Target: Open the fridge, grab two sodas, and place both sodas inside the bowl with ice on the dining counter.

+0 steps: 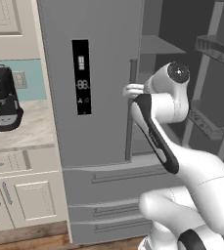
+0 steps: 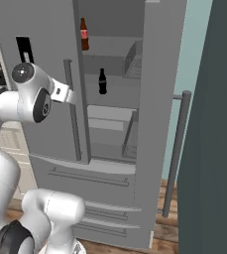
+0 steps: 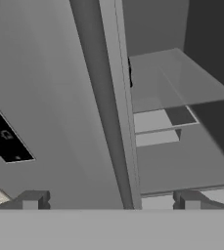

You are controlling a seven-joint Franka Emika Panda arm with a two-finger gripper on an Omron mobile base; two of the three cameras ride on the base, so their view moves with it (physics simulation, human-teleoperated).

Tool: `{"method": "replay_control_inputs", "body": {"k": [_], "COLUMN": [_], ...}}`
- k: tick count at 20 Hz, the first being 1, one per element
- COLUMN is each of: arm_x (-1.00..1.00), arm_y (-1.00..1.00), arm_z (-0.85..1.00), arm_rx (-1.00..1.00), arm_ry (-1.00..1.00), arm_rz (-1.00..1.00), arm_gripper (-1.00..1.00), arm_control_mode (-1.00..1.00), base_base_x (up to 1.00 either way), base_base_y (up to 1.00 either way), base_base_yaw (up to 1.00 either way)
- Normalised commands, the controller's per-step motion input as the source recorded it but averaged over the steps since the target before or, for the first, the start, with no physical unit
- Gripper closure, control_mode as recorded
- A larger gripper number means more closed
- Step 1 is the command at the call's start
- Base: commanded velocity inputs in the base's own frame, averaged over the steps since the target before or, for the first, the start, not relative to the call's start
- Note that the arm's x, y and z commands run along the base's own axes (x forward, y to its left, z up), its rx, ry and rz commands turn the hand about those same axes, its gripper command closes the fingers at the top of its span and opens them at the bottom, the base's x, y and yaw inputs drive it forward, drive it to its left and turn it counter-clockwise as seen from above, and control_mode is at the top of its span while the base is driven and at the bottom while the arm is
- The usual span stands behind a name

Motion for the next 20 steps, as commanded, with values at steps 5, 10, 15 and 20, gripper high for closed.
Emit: {"method": "replay_control_inputs", "body": {"k": [5,10,15,20], "arm_x": [0.4,0.33,0.33,0.36], "arm_y": [0.0,0.05,0.01,0.0], "arm_z": [0.0,-0.1,-0.17,-0.17], "arm_rx": [0.0,0.0,0.0,0.0], "arm_ry": [0.0,0.0,0.0,0.0], "arm_rz": [0.0,0.0,0.0,0.0], "arm_gripper": [-1.0,-1.0,-1.0,-1.0], "arm_control_mode": [-1.0,-1.0,-1.0,-1.0], "base_base_x": [0.0,0.0,0.0,0.0], "base_base_y": [0.0,0.0,0.0,0.0], "base_base_yaw": [0.0,0.0,0.0,0.0]}}
